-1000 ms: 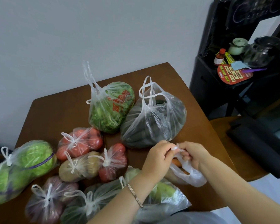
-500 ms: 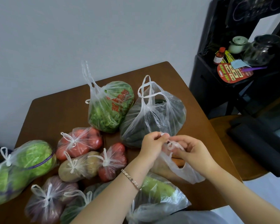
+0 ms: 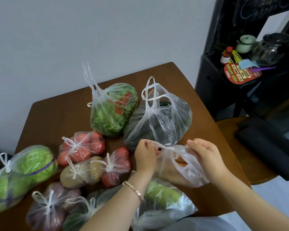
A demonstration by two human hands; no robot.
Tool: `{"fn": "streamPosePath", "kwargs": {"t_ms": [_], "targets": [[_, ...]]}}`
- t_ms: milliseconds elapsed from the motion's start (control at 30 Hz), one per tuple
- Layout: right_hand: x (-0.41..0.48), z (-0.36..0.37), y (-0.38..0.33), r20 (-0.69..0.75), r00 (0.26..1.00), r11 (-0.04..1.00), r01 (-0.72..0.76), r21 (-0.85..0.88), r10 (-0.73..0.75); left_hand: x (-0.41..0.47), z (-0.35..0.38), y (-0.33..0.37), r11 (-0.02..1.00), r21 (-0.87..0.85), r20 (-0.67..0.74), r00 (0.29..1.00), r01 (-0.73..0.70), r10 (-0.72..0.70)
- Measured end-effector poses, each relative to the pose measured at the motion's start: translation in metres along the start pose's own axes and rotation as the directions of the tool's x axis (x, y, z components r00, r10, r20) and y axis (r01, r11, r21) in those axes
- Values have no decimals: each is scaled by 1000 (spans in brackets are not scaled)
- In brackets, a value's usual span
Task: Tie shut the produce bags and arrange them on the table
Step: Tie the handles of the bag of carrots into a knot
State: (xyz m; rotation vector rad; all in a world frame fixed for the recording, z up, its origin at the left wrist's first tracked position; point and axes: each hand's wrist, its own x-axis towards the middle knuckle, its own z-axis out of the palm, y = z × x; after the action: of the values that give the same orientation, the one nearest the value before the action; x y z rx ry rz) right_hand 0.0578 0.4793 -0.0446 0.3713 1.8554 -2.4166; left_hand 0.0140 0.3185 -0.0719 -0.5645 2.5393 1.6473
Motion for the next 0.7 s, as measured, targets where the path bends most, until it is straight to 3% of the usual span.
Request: {"fn": "streamPosePath", "kwargs": {"t_ms": [33,67,133,200,267,433,567,633,700], "targets": [[-1,2,-1,38,999,999,-14,32,13,4,2,2,973,-189,-2,991,134,-136],[1,2,-1,65,998,996,-29,81,24,8,6,5,871,-404,80,960,278,-269],[5,-1,3,57,991,938,-132,321,120,16,12,11,543,-686,297,867,485,-400],[11,-10,13,12,959,780,-239,578,284,26,15,10,282,-793,389,806,539,-447],[15,-26,30,-95,898,694,-262,670,431,37,10,1,178,-809,428,769,560,-475],[10,-71,69,-341,689,739,-430,518,640,53,-6,-40,267,-717,399,694,643,-600],[12,-70,79,-493,567,751,-471,462,660,49,1,-52,304,-687,388,687,660,-614],[19,-63,68,-598,587,834,-451,320,546,47,4,-39,440,-606,369,724,663,-583],[23,-53,48,-562,766,935,-353,41,314,42,4,-20,678,-419,376,795,605,-476]]}}
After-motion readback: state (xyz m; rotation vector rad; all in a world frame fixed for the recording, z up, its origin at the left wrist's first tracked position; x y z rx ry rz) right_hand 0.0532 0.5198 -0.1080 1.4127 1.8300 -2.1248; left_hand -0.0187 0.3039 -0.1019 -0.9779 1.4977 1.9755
